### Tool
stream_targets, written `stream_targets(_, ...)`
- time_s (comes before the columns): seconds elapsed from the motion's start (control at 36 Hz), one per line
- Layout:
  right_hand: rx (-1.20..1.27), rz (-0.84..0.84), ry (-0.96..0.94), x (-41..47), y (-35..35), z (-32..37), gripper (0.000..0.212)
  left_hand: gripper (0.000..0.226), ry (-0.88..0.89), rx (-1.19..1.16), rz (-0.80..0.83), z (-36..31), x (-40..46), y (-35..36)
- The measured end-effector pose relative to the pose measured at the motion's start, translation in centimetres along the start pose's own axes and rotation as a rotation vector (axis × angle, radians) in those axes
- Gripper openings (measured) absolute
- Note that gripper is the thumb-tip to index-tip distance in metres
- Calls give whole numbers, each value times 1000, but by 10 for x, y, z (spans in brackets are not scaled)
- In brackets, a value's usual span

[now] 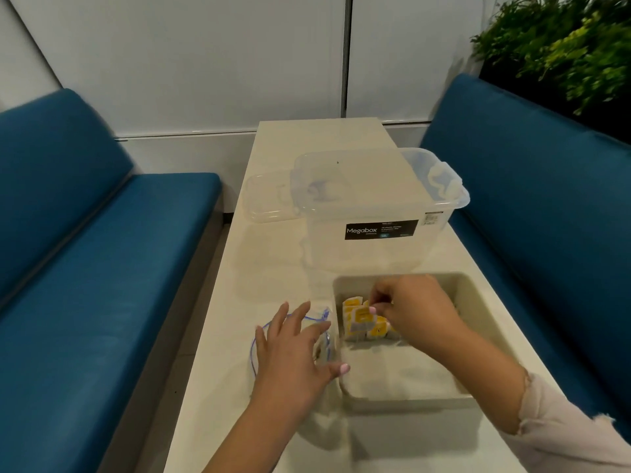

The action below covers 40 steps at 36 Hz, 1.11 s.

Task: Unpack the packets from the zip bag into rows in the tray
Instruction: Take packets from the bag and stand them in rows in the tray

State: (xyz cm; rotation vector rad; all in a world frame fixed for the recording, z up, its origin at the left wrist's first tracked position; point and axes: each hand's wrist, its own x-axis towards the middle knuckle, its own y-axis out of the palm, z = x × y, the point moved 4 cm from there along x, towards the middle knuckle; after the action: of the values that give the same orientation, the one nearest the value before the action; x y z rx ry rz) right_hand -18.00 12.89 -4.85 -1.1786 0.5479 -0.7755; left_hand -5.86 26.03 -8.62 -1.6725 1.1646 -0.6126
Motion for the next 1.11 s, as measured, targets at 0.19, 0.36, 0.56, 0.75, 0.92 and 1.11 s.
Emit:
stream_targets(0.19, -148, 95, 16, 2, 34, -13, 12, 75, -19, 68, 73, 1, -8, 17)
stream_targets(0.36, -239, 124, -3, 7, 56, -9, 16, 76, -27, 62, 87, 1, -9, 20)
stream_targets(0.56, -303, 94, -7, 11, 68, -11, 20, 77, -39, 47, 91, 3, -11, 21)
stream_targets(0.75, -317, 134, 22, 14, 75, -15, 23, 76, -48, 38, 91, 2, -10, 20)
stream_targets(0.92, -289, 130, 36, 14, 77, -16, 24, 76, -52, 33, 100, 2, -9, 19)
stream_targets(1.11, -226, 114, 26, 12, 73, -17, 20, 53, -63, -99, -7, 13, -8, 7)
